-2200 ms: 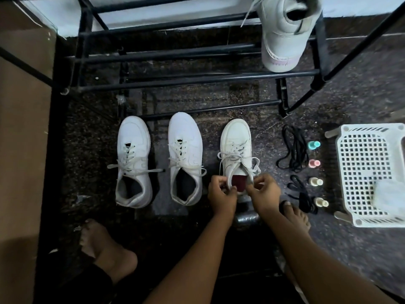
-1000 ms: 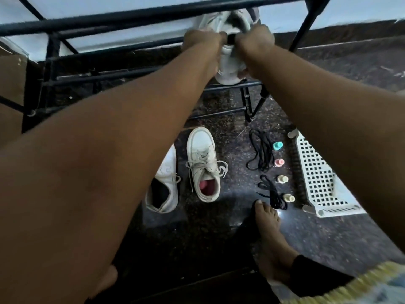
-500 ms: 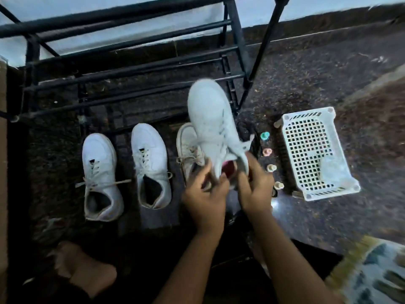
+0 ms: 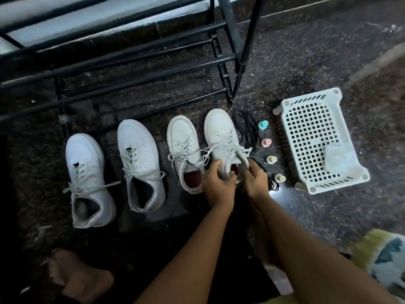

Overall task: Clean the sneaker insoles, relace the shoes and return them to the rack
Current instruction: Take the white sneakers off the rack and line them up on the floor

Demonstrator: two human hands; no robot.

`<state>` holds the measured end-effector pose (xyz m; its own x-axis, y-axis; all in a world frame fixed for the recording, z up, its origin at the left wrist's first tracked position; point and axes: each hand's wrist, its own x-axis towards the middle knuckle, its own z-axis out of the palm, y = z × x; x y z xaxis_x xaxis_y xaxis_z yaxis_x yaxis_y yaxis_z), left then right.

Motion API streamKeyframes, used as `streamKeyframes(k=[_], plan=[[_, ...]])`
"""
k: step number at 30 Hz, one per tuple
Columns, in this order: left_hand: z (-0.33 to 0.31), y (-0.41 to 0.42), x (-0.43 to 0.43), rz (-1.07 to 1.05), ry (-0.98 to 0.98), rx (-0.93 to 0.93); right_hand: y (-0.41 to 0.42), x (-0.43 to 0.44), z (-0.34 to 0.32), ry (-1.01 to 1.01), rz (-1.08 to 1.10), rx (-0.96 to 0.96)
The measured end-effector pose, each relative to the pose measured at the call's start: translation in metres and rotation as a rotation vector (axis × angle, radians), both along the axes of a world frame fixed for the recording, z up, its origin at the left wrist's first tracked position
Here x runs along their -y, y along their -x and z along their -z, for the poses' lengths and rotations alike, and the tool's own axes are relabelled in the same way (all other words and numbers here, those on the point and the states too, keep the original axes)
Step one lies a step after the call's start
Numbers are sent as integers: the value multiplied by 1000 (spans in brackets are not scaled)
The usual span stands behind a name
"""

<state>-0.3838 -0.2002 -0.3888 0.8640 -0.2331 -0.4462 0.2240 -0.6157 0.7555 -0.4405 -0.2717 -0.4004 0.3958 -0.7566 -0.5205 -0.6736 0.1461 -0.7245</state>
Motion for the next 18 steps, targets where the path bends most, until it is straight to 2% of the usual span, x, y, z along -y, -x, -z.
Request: streamKeyframes(k=[5, 18], plan=[[15, 10, 3, -42, -2, -17, 3, 7, 19, 4, -79, -77], [20, 4, 31, 14, 44, -103, 8, 31, 19, 62, -10, -84]])
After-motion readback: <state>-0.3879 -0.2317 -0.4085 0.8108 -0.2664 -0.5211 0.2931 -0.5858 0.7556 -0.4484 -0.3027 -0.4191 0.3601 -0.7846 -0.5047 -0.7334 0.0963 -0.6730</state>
